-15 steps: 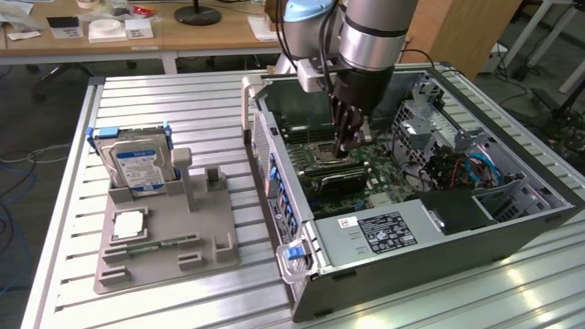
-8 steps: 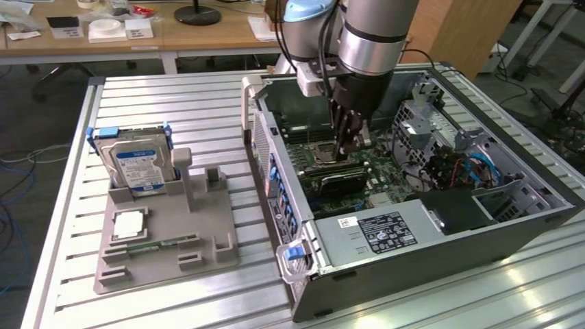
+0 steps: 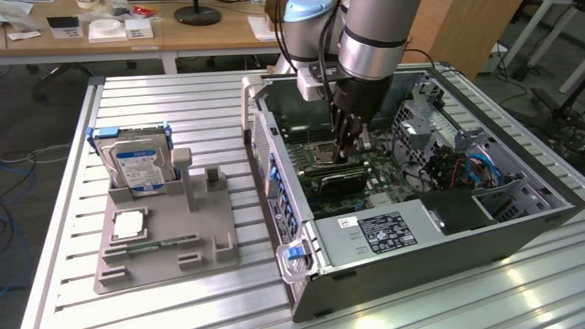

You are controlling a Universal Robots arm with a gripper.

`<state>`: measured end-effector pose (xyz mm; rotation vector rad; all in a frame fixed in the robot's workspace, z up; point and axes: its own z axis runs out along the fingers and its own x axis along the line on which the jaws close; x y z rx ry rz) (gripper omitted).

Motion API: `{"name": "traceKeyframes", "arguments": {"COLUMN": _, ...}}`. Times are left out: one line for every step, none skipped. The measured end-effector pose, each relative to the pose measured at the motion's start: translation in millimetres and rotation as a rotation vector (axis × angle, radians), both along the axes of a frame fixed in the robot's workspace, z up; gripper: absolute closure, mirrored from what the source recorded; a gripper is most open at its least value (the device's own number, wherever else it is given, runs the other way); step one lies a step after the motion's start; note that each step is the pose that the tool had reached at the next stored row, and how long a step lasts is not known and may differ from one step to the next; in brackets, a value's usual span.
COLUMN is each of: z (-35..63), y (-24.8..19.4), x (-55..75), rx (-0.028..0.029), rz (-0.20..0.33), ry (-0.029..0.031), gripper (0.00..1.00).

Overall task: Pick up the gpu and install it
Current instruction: 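Press down on the gpu until it lock into place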

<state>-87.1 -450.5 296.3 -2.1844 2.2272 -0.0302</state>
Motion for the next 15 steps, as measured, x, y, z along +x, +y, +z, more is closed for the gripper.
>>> {"name": "traceKeyframes", "arguments": {"z": 0.0, "y": -0.4, "x": -0.1, "rx": -0.0001, "rz": 0.000, "ry": 0.0001, "gripper": 0.89}}
{"name": "traceKeyframes", "arguments": {"z": -0.3, "y": -0.6, "x": -0.1, "rx": -0.0001, "rz": 0.000, "ry": 0.0000, "gripper": 0.89}}
{"name": "traceKeyframes", "arguments": {"z": -0.7, "y": -0.6, "x": -0.1, "rx": 0.0001, "rz": 0.000, "ry": 0.0000, "gripper": 0.89}}
{"name": "traceKeyframes", "arguments": {"z": -1.6, "y": -0.7, "x": -0.1, "rx": 0.0000, "rz": 0.000, "ry": 0.0000, "gripper": 0.89}}
{"name": "traceKeyframes", "arguments": {"z": -2.5, "y": -0.7, "x": -0.1, "rx": -0.0001, "rz": 0.000, "ry": 0.0000, "gripper": 0.89}}
{"name": "traceKeyframes", "arguments": {"z": -3.1, "y": -0.7, "x": 0.0, "rx": -0.0001, "rz": 0.000, "ry": 0.0000, "gripper": 0.89}}
{"name": "traceKeyframes", "arguments": {"z": -3.2, "y": -0.8, "x": -0.1, "rx": -0.0002, "rz": 0.000, "ry": 0.0001, "gripper": 0.89}}
{"name": "traceKeyframes", "arguments": {"z": -3.2, "y": -0.7, "x": -0.1, "rx": -0.0002, "rz": 0.000, "ry": 0.0001, "gripper": 0.89}}
{"name": "traceKeyframes", "arguments": {"z": -3.2, "y": -0.8, "x": -0.1, "rx": -0.0004, "rz": 0.000, "ry": 0.0002, "gripper": 0.89}}
{"name": "traceKeyframes", "arguments": {"z": -3.8, "y": -0.8, "x": -0.1, "rx": 0.0000, "rz": 0.000, "ry": 0.0000, "gripper": 0.89}}
{"name": "traceKeyframes", "arguments": {"z": -4.6, "y": -0.8, "x": -0.1, "rx": 0.0001, "rz": 0.000, "ry": -0.0001, "gripper": 0.89}}
{"name": "traceKeyframes", "arguments": {"z": -5.3, "y": -0.8, "x": -0.1, "rx": 0.0000, "rz": 0.000, "ry": 0.0000, "gripper": 0.89}}
{"name": "traceKeyframes", "arguments": {"z": -5.4, "y": -0.8, "x": -0.1, "rx": -0.0002, "rz": 0.000, "ry": 0.0001, "gripper": 0.89}}
{"name": "traceKeyframes", "arguments": {"z": -5.4, "y": -0.8, "x": -0.1, "rx": -0.0003, "rz": 0.000, "ry": 0.0001, "gripper": 0.89}}
{"name": "traceKeyframes", "arguments": {"z": -5.4, "y": -0.8, "x": -0.1, "rx": -0.0003, "rz": 0.000, "ry": 0.0001, "gripper": 0.89}}
